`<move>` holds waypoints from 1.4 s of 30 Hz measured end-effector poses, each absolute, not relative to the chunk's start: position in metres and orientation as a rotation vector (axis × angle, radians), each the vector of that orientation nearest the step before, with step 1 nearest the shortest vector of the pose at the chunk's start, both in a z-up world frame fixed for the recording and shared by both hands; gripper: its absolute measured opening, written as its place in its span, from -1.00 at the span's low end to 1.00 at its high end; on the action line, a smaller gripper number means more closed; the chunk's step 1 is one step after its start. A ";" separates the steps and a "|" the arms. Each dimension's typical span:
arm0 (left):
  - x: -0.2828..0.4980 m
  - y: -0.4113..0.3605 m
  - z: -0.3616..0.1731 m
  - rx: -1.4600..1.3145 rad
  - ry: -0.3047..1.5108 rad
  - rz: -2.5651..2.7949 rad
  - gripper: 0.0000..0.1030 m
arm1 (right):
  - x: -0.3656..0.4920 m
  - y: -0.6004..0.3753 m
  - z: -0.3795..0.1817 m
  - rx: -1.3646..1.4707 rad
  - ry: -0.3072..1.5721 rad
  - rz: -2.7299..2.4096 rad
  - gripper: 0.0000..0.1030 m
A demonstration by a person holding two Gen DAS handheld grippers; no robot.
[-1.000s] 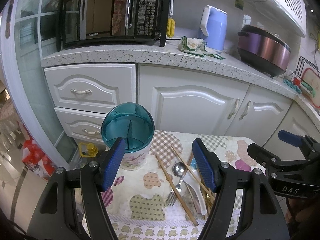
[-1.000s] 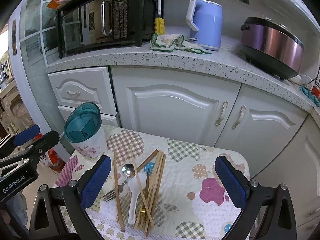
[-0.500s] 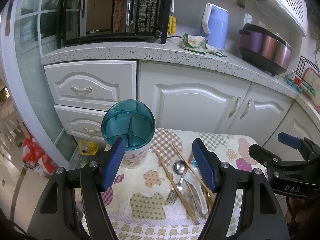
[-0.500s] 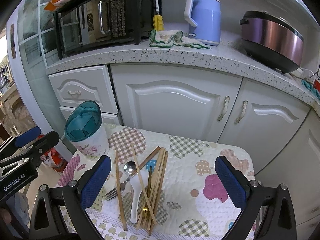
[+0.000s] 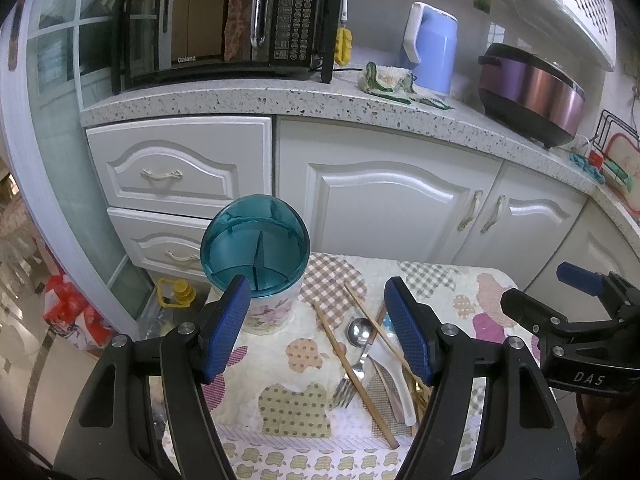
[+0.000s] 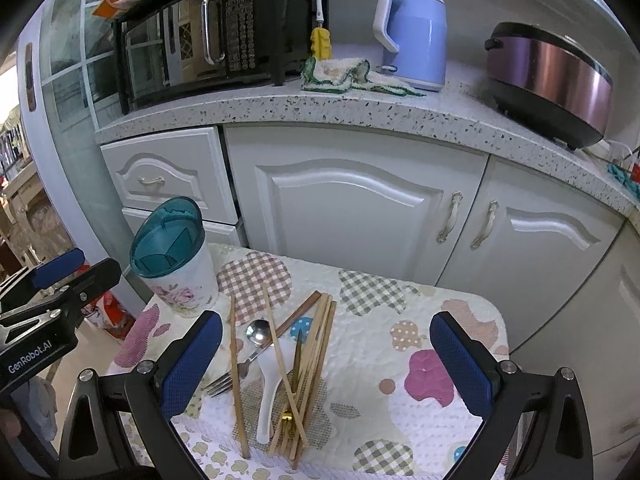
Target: Organize utensils
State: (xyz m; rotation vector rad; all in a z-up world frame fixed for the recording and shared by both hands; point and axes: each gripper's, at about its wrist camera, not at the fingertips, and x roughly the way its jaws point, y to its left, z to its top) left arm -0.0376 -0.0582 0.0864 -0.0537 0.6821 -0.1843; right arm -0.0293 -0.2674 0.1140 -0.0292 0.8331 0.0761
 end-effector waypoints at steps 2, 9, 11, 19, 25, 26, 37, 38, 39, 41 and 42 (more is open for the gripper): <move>-0.035 -0.056 0.084 -0.069 0.695 -0.201 0.36 | -0.028 -0.270 0.111 -0.026 0.838 0.082 1.00; -0.019 -0.041 0.041 -0.188 0.859 -0.291 0.36 | -0.018 -0.280 0.077 -0.028 0.934 0.076 0.99; -0.014 -0.040 0.026 -0.212 0.903 -0.310 0.35 | -0.012 -0.282 0.062 -0.012 0.974 0.099 0.88; 0.012 -0.048 -0.033 -0.254 1.034 -0.332 0.07 | 0.029 -0.261 0.005 0.019 1.100 0.292 -0.02; 0.040 -0.061 -0.061 -0.253 1.071 -0.308 -0.09 | 0.083 -0.237 -0.026 0.041 1.166 0.398 -0.18; 0.044 -0.062 -0.064 -0.255 1.076 -0.300 -0.09 | 0.092 -0.234 -0.030 0.052 1.176 0.408 -0.19; 0.081 -0.071 -0.094 -0.261 1.126 -0.217 -0.13 | 0.133 -0.232 -0.071 0.174 1.272 0.467 -0.88; 0.084 -0.073 -0.096 -0.265 1.131 -0.216 -0.18 | 0.128 -0.238 -0.068 0.183 1.268 0.469 -0.88; 0.086 -0.076 -0.099 -0.261 1.135 -0.207 -0.30 | 0.126 -0.242 -0.064 0.187 1.265 0.468 -0.88; 0.089 -0.080 -0.100 -0.242 1.121 -0.194 -0.51 | 0.116 -0.252 -0.058 0.209 1.258 0.470 -0.89; 0.091 -0.083 -0.100 -0.233 1.116 -0.194 -0.73 | 0.110 -0.258 -0.054 0.223 1.250 0.469 -0.89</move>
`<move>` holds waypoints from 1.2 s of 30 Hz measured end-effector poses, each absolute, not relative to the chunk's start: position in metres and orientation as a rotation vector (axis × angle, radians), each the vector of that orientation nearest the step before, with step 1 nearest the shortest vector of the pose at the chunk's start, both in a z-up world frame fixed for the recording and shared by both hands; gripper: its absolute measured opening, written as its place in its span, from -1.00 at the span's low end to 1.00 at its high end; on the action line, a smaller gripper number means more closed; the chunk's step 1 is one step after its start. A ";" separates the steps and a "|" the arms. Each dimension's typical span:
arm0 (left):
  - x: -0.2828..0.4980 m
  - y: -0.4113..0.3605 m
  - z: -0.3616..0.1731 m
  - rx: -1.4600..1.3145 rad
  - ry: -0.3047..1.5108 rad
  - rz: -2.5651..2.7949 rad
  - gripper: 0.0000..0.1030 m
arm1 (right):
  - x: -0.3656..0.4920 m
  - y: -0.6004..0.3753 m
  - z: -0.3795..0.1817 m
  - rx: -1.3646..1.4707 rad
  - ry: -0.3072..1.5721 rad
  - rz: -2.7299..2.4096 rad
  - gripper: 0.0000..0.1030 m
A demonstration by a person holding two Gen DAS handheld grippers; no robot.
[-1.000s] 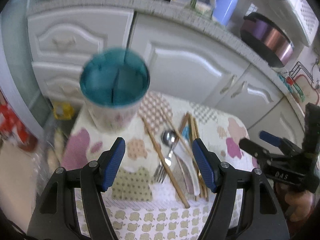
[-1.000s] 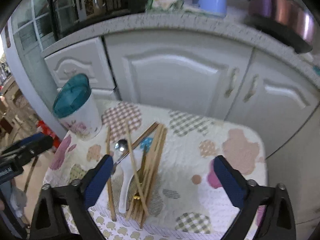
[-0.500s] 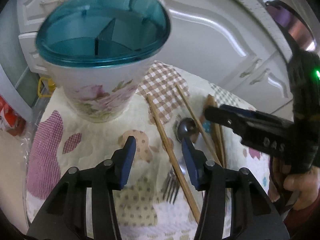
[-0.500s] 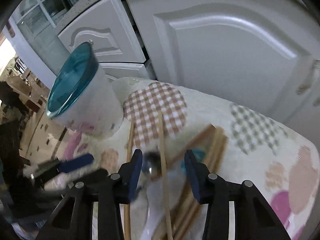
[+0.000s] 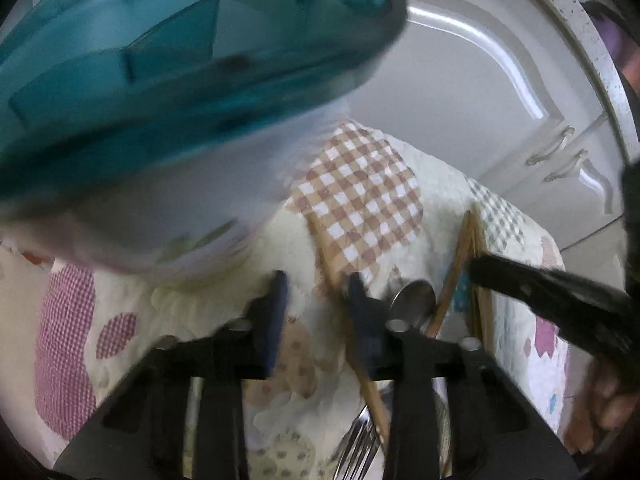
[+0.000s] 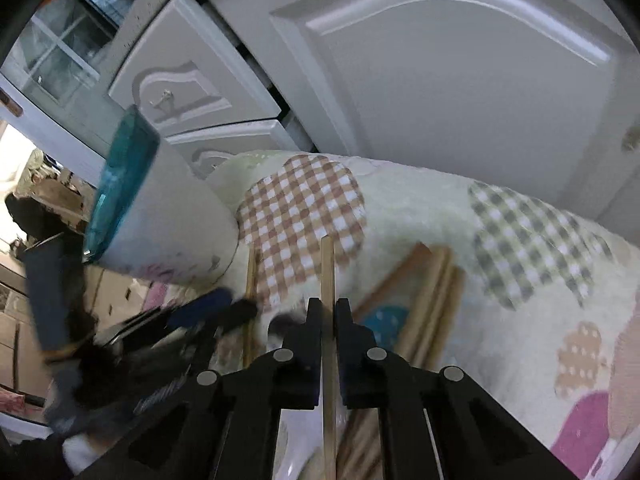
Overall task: Organize utensils
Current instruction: 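Grasp a wooden chopstick with the left tool while the right tool grasps another chopstick, then lift the chopsticks and carry both tools over the teal-topped white cup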
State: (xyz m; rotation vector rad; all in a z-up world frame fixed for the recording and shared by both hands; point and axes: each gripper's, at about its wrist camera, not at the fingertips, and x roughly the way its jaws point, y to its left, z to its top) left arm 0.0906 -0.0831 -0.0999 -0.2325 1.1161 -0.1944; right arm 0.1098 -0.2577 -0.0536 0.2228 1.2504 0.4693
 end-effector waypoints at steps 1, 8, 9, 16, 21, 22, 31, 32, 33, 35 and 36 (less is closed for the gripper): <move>0.091 -0.085 -0.100 -0.227 1.117 -0.196 -0.80 | 0.106 -0.261 -0.051 0.226 1.244 0.467 -0.89; 0.068 -0.076 -0.085 -0.226 1.122 -0.285 -0.83 | 0.075 -0.280 -0.015 0.262 1.187 0.491 -0.89; 0.061 -0.072 -0.078 -0.228 1.109 -0.298 -0.83 | 0.070 -0.281 -0.009 0.265 1.177 0.498 -0.90; 0.018 -0.042 -0.014 -0.245 0.995 -0.377 -0.85 | 0.045 -0.283 0.033 0.281 1.097 0.539 -0.90; -0.012 -0.014 0.023 -0.232 0.917 -0.411 -0.87 | 0.029 -0.272 0.064 0.266 1.034 0.574 -0.90; -0.014 -0.012 0.025 -0.232 0.906 -0.413 -0.88 | 0.026 -0.271 0.070 0.261 1.024 0.577 -0.90; -0.033 0.023 0.103 -0.222 0.768 -0.414 -0.91 | 0.030 -0.249 0.135 0.229 0.886 0.621 -0.91; -0.032 0.028 0.114 -0.223 0.745 -0.408 -0.91 | 0.032 -0.247 0.141 0.228 0.873 0.625 -0.91; -0.029 0.033 0.126 -0.225 0.716 -0.400 -0.91 | 0.036 -0.245 0.150 0.229 0.855 0.629 -0.91; -0.021 0.041 0.146 -0.229 0.668 -0.380 -0.91 | 0.045 -0.238 0.168 0.224 0.813 0.631 -0.91; -0.016 0.045 0.156 -0.234 0.641 -0.371 -0.91 | 0.047 -0.235 0.174 0.220 0.801 0.633 -0.91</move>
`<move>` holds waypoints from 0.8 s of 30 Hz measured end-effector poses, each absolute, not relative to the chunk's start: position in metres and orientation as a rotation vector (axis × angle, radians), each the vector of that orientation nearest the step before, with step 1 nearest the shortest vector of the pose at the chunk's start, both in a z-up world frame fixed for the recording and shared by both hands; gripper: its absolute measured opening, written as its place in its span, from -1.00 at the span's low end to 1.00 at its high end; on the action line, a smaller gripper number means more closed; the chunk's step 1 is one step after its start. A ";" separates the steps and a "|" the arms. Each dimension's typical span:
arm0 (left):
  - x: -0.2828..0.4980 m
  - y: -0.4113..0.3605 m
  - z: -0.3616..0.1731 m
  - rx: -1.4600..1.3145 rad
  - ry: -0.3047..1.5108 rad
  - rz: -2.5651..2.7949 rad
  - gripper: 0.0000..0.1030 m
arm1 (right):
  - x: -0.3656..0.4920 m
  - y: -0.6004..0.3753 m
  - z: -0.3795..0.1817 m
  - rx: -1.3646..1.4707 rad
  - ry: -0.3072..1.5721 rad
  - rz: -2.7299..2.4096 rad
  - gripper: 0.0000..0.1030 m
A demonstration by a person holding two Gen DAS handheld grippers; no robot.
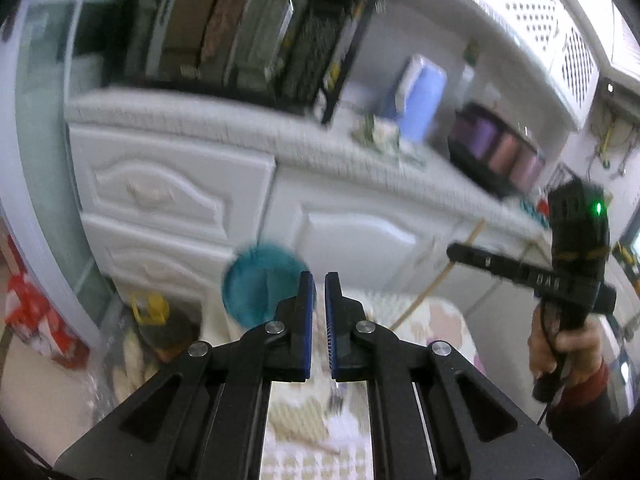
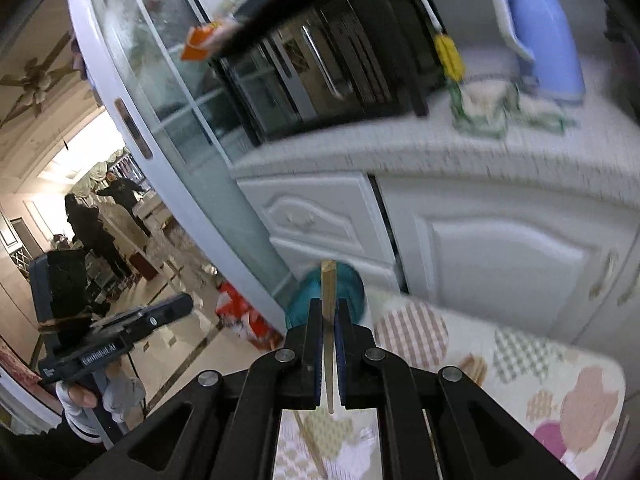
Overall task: Organize utensils
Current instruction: 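Lift the chopsticks and carry both tools over the teal-topped white cup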
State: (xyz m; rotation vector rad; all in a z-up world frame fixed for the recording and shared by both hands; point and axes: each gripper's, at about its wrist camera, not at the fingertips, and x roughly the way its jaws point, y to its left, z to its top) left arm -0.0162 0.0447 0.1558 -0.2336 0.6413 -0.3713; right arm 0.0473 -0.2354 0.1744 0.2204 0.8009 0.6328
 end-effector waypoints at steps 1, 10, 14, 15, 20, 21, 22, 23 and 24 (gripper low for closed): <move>-0.011 0.048 0.163 -0.235 0.624 -0.362 -0.91 | 0.053 -0.230 0.181 0.213 0.788 0.638 -0.91; 0.005 0.073 0.103 -0.330 0.772 -0.279 -0.45 | 0.066 -0.220 0.162 0.215 0.836 0.640 -0.91; 0.011 0.093 0.032 -0.412 0.939 -0.181 -0.16 | 0.065 -0.225 0.151 0.235 0.855 0.645 -0.91; 0.013 0.100 0.009 -0.436 0.985 -0.142 -0.16 | 0.065 -0.226 0.147 0.240 0.860 0.643 -0.91; 0.021 0.106 -0.057 -0.511 1.125 -0.071 -0.17 | 0.063 -0.228 0.139 0.254 0.881 0.640 -0.91; 0.022 0.103 -0.068 -0.529 1.145 -0.074 -0.20 | 0.063 -0.227 0.137 0.253 0.886 0.641 -0.91; 0.022 0.101 -0.074 -0.529 1.158 -0.073 -0.23 | 0.063 -0.227 0.136 0.253 0.890 0.641 -0.91; 0.023 0.096 -0.081 -0.514 1.180 -0.056 -0.25 | 0.063 -0.227 0.135 0.253 0.893 0.642 -0.91; 0.021 0.092 -0.086 -0.504 1.192 -0.041 -0.28 | 0.063 -0.227 0.134 0.254 0.895 0.642 -0.91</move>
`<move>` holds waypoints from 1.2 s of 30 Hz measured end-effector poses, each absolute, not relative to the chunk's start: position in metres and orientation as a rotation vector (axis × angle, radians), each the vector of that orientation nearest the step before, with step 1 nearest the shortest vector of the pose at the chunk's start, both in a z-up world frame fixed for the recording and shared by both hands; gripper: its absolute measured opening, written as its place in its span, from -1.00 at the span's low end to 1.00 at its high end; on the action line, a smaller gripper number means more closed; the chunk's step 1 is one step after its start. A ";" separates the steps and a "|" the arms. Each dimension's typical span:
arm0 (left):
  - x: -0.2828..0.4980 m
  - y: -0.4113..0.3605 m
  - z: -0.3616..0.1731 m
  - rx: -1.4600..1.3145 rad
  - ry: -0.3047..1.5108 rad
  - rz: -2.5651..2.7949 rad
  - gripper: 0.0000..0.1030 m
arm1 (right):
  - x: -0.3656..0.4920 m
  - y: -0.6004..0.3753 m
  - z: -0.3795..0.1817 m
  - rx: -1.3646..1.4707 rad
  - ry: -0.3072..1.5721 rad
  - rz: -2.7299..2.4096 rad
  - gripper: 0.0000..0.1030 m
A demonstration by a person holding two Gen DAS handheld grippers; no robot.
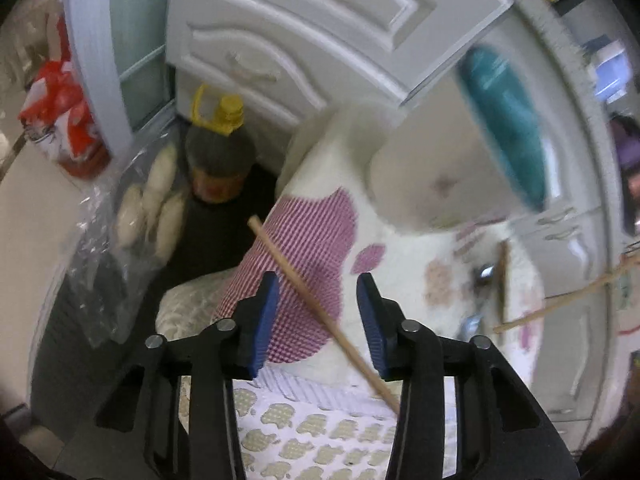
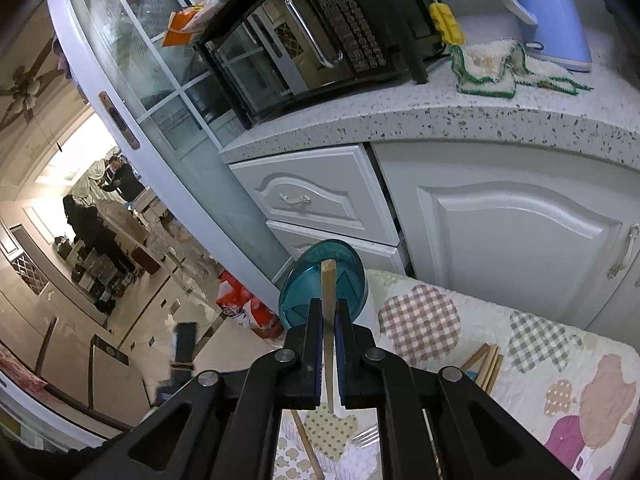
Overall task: Organize utensils
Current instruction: 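Lift the chopsticks and carry both tools over the teal-topped white cup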
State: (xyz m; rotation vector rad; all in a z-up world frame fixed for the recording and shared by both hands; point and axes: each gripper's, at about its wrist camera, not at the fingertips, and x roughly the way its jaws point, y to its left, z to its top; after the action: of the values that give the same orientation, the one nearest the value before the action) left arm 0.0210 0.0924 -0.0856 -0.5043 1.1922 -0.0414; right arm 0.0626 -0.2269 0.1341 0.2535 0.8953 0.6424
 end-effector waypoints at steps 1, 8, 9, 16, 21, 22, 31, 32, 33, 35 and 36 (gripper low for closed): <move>0.021 0.089 -0.091 -0.504 1.207 -0.035 -0.28 | 0.062 -0.227 0.133 0.256 0.898 0.642 -0.91; 0.034 0.074 -0.099 -0.443 1.175 0.022 -0.40 | 0.061 -0.226 0.126 0.265 0.912 0.644 -0.91; 0.035 0.073 -0.100 -0.416 1.169 0.034 -0.75 | 0.061 -0.226 0.127 0.264 0.910 0.645 -0.91; 0.024 0.084 -0.086 -0.477 1.132 -0.071 -0.88 | 0.057 -0.225 0.135 0.259 0.894 0.652 -0.91; 0.005 0.085 -0.036 -0.464 1.051 -0.178 -0.91 | 0.053 -0.223 0.144 0.253 0.874 0.661 -0.91; 0.002 0.086 -0.023 -0.461 1.029 -0.195 -0.91 | 0.053 -0.222 0.147 0.249 0.867 0.664 -0.91; -0.007 0.100 0.094 -0.435 0.786 -0.292 -0.91 | 0.064 -0.215 0.182 0.241 0.792 0.673 -0.91; -0.004 0.101 0.106 -0.434 0.760 -0.302 -0.91 | 0.067 -0.215 0.185 0.242 0.784 0.671 -0.91; 0.001 0.101 0.120 -0.431 0.731 -0.311 -0.91 | 0.071 -0.213 0.190 0.242 0.769 0.665 -0.91; 0.011 0.101 0.141 -0.420 0.689 -0.319 -0.91 | 0.079 -0.210 0.195 0.232 0.752 0.652 -0.91; 0.016 0.100 0.151 -0.411 0.669 -0.326 -0.91 | 0.083 -0.208 0.198 0.228 0.745 0.644 -0.91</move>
State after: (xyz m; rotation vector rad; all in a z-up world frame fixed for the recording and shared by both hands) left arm 0.0157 0.0998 0.1511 -0.4112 0.6686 -0.3257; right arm 0.0829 -0.2075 0.1979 0.2278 0.7454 0.6442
